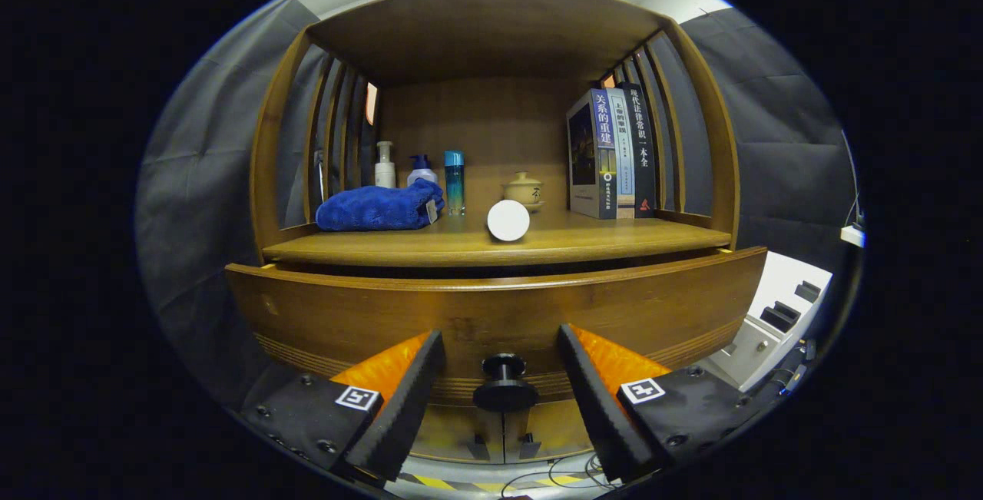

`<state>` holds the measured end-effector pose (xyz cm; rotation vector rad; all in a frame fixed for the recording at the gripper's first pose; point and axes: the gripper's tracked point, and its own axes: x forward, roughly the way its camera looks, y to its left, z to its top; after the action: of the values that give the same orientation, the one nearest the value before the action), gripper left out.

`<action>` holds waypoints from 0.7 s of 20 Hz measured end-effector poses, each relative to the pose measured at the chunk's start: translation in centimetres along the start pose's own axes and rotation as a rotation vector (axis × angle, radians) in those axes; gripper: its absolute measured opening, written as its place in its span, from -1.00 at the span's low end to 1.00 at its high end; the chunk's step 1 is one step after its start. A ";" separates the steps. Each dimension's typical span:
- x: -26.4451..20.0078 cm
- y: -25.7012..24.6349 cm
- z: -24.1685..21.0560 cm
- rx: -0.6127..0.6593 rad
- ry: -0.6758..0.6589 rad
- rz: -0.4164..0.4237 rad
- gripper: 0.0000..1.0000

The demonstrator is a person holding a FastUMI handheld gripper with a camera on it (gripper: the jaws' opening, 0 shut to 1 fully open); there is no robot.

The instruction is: Pull open the drawer, take out the items inside it, and place them on the countertop above the cabinet.

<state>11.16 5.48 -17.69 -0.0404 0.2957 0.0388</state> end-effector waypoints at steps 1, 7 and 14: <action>0.5 0.1 0.0 0.004 0.003 0.000 0.97; 2.5 0.1 0.4 0.002 0.006 0.001 0.97; 3.5 0.0 0.2 -0.015 0.012 -0.012 0.97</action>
<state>14.55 5.65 -18.51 -0.0576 0.3075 0.0288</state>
